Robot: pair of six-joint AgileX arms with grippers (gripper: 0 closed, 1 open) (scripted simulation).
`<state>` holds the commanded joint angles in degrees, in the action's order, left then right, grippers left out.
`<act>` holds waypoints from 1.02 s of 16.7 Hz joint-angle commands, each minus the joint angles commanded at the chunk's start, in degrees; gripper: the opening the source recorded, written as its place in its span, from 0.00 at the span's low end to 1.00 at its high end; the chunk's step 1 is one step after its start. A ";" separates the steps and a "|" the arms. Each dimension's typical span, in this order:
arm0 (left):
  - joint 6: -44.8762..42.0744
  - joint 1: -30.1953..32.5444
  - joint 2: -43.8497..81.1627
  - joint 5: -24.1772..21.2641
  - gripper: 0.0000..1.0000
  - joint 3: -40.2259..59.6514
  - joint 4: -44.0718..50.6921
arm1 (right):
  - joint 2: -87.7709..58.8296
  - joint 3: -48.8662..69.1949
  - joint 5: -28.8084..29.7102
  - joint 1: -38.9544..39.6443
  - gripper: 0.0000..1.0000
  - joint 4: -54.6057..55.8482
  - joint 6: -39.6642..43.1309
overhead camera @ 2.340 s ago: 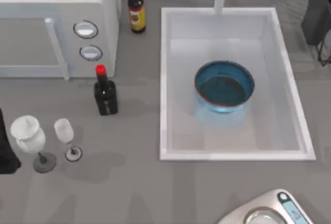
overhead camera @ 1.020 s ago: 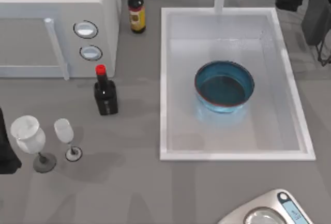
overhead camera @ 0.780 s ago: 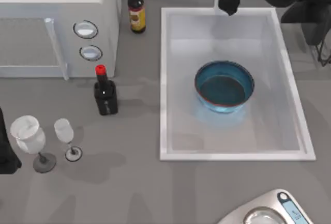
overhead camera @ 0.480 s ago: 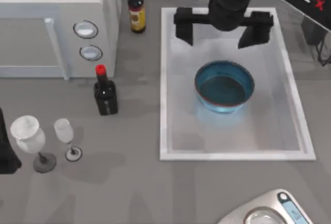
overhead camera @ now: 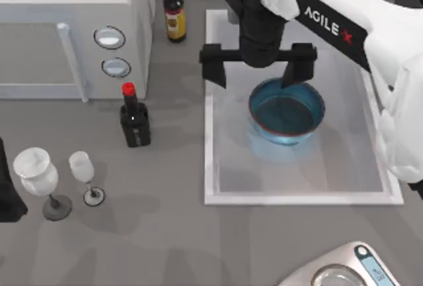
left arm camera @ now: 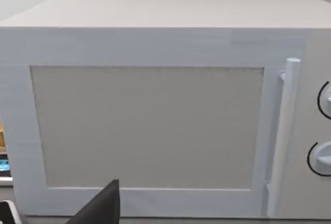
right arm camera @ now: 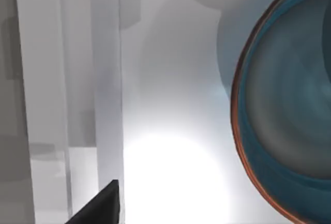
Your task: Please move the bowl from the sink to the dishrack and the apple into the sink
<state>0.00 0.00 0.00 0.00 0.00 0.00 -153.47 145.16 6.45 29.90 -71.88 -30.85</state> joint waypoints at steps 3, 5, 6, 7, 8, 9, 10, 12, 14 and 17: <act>0.00 0.00 0.00 0.00 1.00 0.00 0.00 | -0.09 -0.18 -0.06 -0.31 1.00 0.09 0.04; 0.00 0.00 0.00 0.00 1.00 0.00 0.00 | -0.80 -0.21 -0.05 -0.29 1.00 0.96 0.17; 0.00 0.00 0.00 0.00 1.00 0.00 0.00 | -1.76 -0.30 -0.04 -0.33 1.00 2.07 0.29; 0.00 0.00 0.00 0.00 1.00 0.00 0.00 | -3.01 -0.43 -0.03 -0.42 1.00 3.50 0.40; 0.00 0.00 0.00 0.00 1.00 0.00 0.00 | -4.45 -0.62 -0.02 -0.54 1.00 5.13 0.52; 0.00 0.00 0.00 0.00 1.00 0.00 0.00 | -5.95 -0.83 -0.02 -0.67 1.00 6.85 0.65; 0.00 0.00 0.00 0.00 1.00 0.00 0.00 | -7.41 -1.04 -0.02 -0.80 1.00 8.53 0.77; 0.00 0.00 0.00 0.00 1.00 0.00 0.00 | -9.72 -1.42 -0.02 -1.01 1.00 11.23 0.97; 0.00 0.00 0.00 0.00 1.00 0.00 0.00 | -10.49 -1.54 -0.02 -1.08 1.00 12.14 1.04; 0.00 0.00 0.00 0.00 1.00 0.00 0.00 | -10.49 -1.54 -0.02 -1.08 1.00 12.14 1.04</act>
<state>0.00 0.00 0.00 0.00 0.00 0.00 -163.96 143.62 6.42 28.81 -59.74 -29.81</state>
